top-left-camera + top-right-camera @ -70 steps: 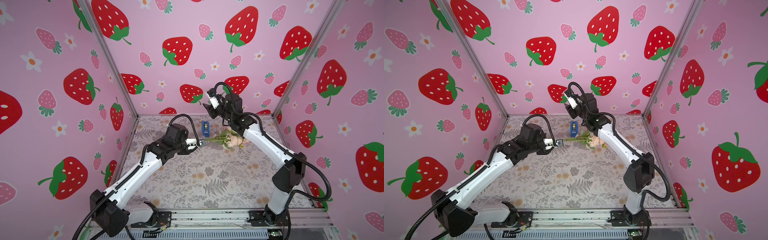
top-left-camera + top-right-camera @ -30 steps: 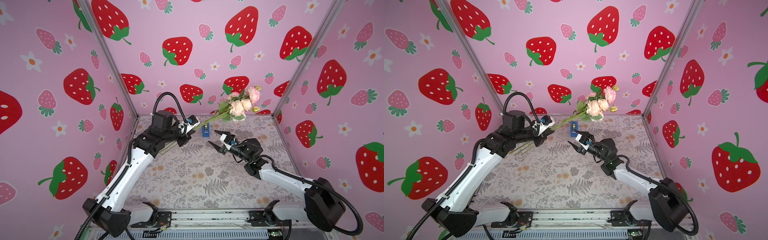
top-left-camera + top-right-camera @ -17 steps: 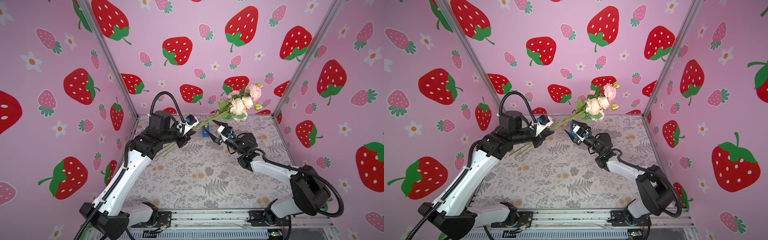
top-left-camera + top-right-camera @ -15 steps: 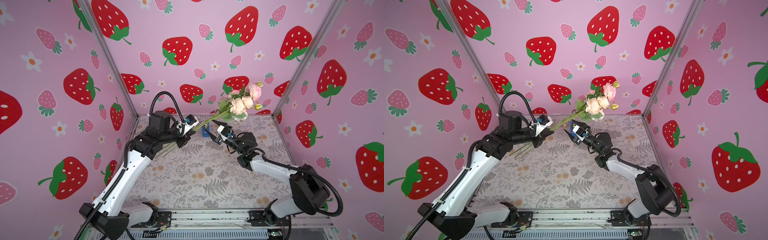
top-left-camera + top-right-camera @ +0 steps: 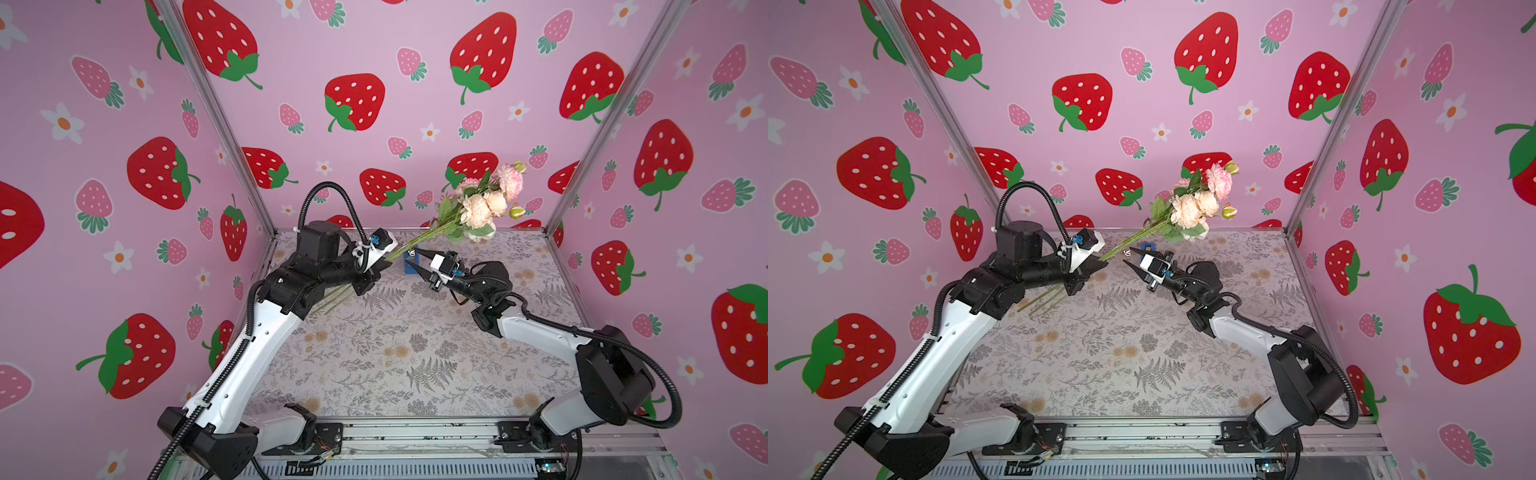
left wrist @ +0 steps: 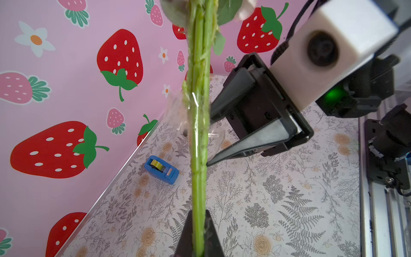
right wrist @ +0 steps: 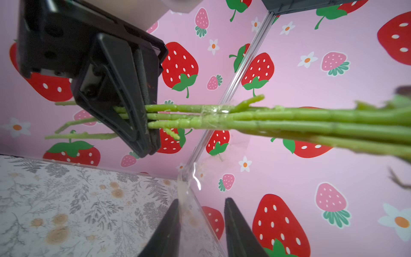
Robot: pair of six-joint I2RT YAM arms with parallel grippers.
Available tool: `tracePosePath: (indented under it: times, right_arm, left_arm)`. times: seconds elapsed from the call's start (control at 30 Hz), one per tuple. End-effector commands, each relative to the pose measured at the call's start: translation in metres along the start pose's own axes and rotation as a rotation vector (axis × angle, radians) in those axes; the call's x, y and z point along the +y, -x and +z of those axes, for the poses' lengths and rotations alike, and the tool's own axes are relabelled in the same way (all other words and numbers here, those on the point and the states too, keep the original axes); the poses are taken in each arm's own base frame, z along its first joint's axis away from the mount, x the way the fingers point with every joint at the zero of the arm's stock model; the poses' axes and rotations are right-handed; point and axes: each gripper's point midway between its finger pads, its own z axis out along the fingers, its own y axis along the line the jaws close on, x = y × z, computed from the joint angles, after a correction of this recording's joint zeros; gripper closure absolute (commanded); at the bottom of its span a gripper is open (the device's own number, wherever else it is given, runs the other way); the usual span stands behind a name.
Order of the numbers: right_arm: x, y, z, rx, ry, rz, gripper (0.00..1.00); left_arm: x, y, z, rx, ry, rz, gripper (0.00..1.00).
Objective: Wrap bouquets with tape
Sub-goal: Wrap the tape around the bouquet.
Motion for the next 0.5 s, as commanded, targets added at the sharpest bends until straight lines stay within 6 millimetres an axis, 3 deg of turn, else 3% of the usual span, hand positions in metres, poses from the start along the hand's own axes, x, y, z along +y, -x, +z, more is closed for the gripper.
tracePosePath:
  times: [0.0,0.07,0.17,0.27,0.47]
  right_arm:
    - [0.012,0.01,0.004,-0.035,0.086,-0.002,0.74]
    - [0.018,0.011,0.003,-0.032,0.122,0.003,0.8]
    - [0.024,0.01,0.003,-0.018,0.155,-0.005,1.0]
    - [0.019,-0.001,0.002,0.028,0.11,-0.009,1.0]
    - [-0.021,-0.044,0.003,0.236,-0.128,0.027,1.0]
  left_arm:
    - [0.004,0.021,-0.013,-0.046,0.027,0.054,1.0]
    - [0.005,0.018,-0.012,-0.034,0.03,0.058,1.0]
    - [0.005,0.017,-0.011,-0.03,0.03,0.059,1.0]
    - [0.005,0.018,-0.011,-0.032,0.028,0.053,1.0]
    - [0.001,0.018,-0.012,-0.033,0.009,0.024,1.0]
